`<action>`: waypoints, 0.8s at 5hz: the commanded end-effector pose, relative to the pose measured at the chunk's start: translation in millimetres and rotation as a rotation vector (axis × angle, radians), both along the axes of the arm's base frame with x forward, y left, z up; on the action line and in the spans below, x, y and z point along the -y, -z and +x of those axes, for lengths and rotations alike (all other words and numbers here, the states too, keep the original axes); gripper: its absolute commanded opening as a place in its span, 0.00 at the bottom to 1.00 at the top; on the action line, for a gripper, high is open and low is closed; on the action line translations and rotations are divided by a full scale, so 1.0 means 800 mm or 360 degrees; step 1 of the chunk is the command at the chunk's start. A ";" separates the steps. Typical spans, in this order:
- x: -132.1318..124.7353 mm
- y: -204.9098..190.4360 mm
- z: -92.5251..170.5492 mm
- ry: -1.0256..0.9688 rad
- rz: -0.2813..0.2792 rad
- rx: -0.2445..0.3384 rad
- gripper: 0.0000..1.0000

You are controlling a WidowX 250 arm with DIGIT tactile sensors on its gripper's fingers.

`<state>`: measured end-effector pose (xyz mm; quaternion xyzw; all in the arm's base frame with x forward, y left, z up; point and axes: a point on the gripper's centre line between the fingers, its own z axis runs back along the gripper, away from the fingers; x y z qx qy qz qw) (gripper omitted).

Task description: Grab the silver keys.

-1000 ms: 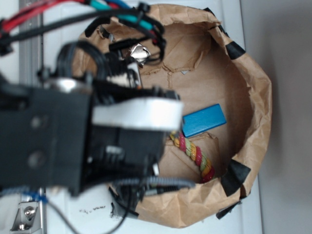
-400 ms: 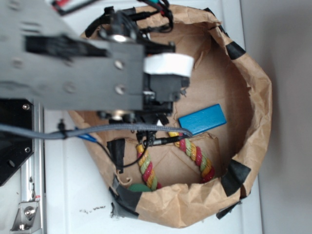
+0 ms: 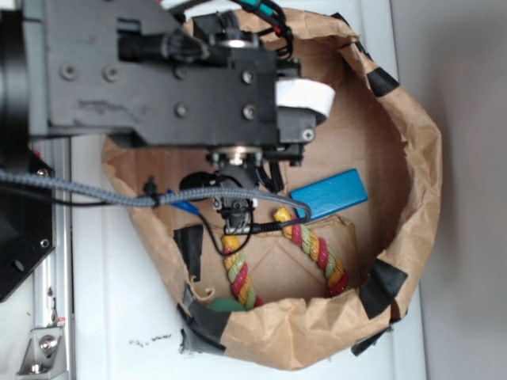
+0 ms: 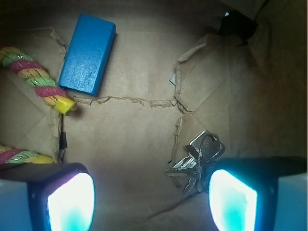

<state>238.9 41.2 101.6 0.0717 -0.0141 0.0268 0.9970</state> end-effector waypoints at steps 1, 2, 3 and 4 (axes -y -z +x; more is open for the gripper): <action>-0.008 -0.018 0.009 -0.0031 0.0008 0.0081 1.00; -0.008 -0.018 0.009 -0.0031 0.0008 0.0081 1.00; -0.008 -0.018 0.009 -0.0031 0.0008 0.0081 1.00; -0.009 -0.001 0.008 0.0031 0.0012 0.0013 1.00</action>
